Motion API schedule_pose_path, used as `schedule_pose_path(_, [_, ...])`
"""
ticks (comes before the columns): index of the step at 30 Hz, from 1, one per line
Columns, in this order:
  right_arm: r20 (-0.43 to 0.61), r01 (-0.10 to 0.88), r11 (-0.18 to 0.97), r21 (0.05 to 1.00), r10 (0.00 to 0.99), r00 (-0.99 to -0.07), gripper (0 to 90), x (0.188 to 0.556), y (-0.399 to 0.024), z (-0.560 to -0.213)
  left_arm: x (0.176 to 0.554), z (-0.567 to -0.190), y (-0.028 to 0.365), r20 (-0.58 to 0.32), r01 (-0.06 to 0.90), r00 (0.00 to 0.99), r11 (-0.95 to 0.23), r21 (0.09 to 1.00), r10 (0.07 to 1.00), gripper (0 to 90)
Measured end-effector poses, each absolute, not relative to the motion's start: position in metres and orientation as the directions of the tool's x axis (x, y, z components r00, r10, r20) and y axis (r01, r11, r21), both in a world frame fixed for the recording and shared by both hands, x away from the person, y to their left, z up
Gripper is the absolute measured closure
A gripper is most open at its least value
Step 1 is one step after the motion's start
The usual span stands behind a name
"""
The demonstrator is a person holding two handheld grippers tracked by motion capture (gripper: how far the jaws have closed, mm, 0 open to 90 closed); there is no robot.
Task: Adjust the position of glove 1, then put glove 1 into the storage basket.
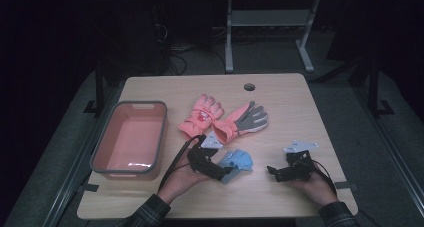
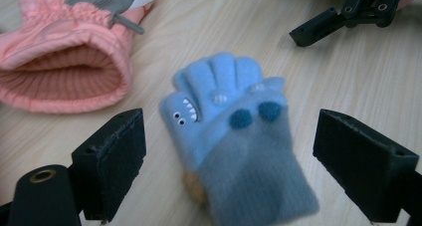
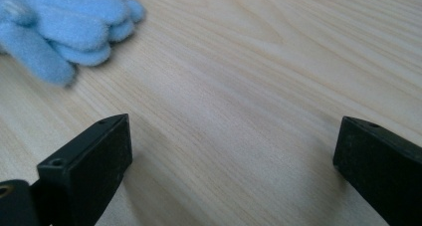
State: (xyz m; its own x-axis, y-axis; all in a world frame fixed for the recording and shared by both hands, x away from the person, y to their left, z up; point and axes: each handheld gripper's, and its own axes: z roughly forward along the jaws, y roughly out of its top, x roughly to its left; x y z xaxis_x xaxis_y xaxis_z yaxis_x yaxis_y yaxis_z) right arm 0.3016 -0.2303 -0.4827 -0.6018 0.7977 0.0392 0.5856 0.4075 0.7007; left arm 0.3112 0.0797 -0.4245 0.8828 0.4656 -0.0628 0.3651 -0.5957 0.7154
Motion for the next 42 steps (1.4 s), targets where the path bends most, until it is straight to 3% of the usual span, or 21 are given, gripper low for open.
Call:
schedule_pose_path(11, [0.039,0.585,0.408,0.700,0.797,-0.603,1.3,0.302,-0.230,-0.483,0.320,-0.443,0.055,-0.045,0.370,0.885,-0.643,0.670,0.463,12.3])
schedule_pose_path(25, [0.039,0.585,0.410,0.700,0.796,-0.604,1.3,0.302,-0.230,-0.483,0.324,-0.467,0.049,-0.051,0.396,0.881,-0.674,0.624,0.471,12.4])
schedule_pose_path(32, [0.040,0.585,0.409,0.700,0.796,-0.604,1.3,0.302,-0.230,-0.483,0.320,-0.468,0.049,-0.007,0.366,0.886,-0.689,0.626,0.464,14.3])
schedule_pose_path(38, [0.039,0.585,0.409,0.700,0.796,-0.604,1.3,0.302,-0.230,-0.483,0.317,-0.466,0.052,-0.007,0.356,0.891,-0.690,0.630,0.454,23.7])
schedule_pose_path(42, [0.039,0.585,0.409,0.700,0.796,-0.604,1.3,0.302,-0.230,-0.483,0.317,-0.464,0.055,-0.008,0.356,0.892,-0.690,0.630,0.453,35.1])
